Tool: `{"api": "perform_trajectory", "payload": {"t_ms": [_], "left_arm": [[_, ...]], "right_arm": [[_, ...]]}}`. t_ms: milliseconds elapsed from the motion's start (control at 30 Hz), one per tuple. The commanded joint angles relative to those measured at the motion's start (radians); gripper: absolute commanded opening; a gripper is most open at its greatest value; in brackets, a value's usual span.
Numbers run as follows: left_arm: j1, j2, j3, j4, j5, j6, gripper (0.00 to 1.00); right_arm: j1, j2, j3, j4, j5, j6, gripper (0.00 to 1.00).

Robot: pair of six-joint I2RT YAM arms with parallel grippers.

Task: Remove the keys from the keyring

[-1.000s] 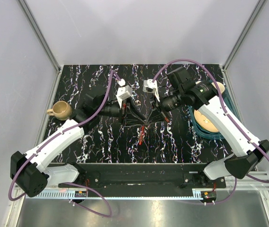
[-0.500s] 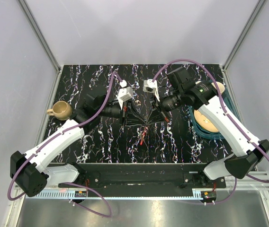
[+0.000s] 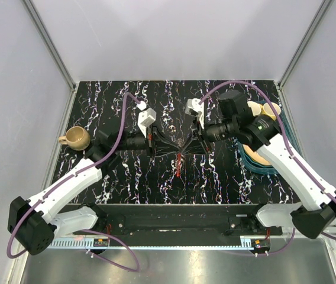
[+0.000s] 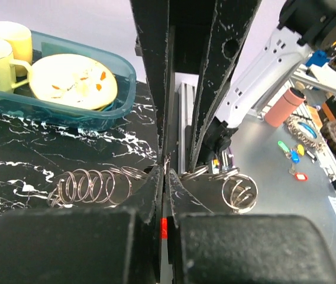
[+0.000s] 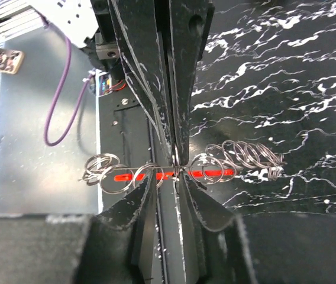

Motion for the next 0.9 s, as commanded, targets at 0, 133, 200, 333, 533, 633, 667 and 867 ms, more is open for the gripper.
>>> {"api": "perform_trajectory", "payload": {"t_ms": [0,133,200,333,533,633,667,867], "left_arm": [[0.012,-0.024,-0.033,0.328,-0.048,-0.145,0.0],[0.012,-0.031,-0.086,0.467,-0.076,-0.24,0.0],[0.012,-0.037,-0.094,0.501,-0.102,-0.256,0.0],[0.012,-0.044,-0.112,0.541,-0.142,-0.293,0.0],[0.009,-0.04,-0.148,0.654,-0.171,-0.354,0.0],[0.011,-0.045,-0.168,0.686,-0.205,-0.359,0.0],[0.011,-0.047,-0.168,0.689,-0.205,-0.36,0.0],[0.012,-0.039,-0.171,0.721,-0.243,-0.377,0.0]], "right_arm": [[0.002,-0.092,-0.095,0.221,0.057,0.099,0.23],[0.003,-0.146,-0.16,0.354,0.06,0.15,0.12],[0.0,-0.161,-0.187,0.395,0.08,0.161,0.1],[0.002,-0.184,-0.218,0.454,0.085,0.187,0.09],[0.002,-0.209,-0.304,0.621,0.096,0.273,0.1],[0.003,-0.213,-0.332,0.658,0.106,0.308,0.08],[0.002,-0.213,-0.336,0.661,0.11,0.308,0.08],[0.002,-0.223,-0.387,0.721,0.122,0.354,0.06]]}}
